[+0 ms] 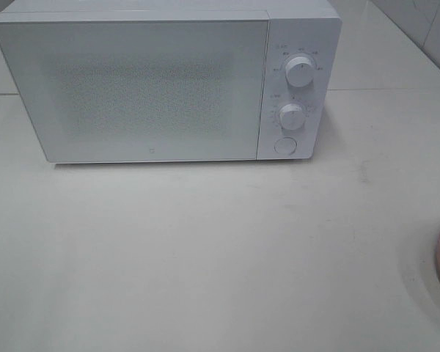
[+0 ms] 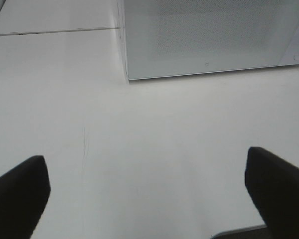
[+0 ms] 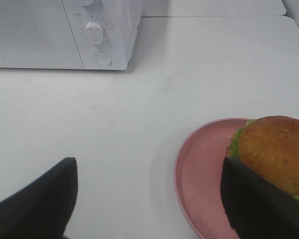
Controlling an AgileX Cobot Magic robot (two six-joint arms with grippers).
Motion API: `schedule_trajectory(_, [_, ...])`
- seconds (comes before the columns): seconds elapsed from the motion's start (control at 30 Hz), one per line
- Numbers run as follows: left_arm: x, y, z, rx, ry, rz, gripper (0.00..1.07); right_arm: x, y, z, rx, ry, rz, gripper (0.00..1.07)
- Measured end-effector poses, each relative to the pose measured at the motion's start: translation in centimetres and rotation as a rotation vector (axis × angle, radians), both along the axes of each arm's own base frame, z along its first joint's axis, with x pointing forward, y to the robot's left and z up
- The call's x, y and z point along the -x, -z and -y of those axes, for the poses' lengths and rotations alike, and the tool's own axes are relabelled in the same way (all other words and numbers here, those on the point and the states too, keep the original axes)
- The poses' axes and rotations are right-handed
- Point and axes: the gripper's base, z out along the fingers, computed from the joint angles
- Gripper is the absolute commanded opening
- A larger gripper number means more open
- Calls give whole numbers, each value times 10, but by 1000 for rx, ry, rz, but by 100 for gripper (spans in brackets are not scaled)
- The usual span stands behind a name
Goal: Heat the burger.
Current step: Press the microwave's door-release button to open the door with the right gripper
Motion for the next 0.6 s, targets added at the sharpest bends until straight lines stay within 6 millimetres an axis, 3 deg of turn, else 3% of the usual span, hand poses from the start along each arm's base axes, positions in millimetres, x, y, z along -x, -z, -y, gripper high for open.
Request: schedule_trajectory(0.6, [0,0,0,0,0,0,100,0,-1,0,-4,-2,2,76])
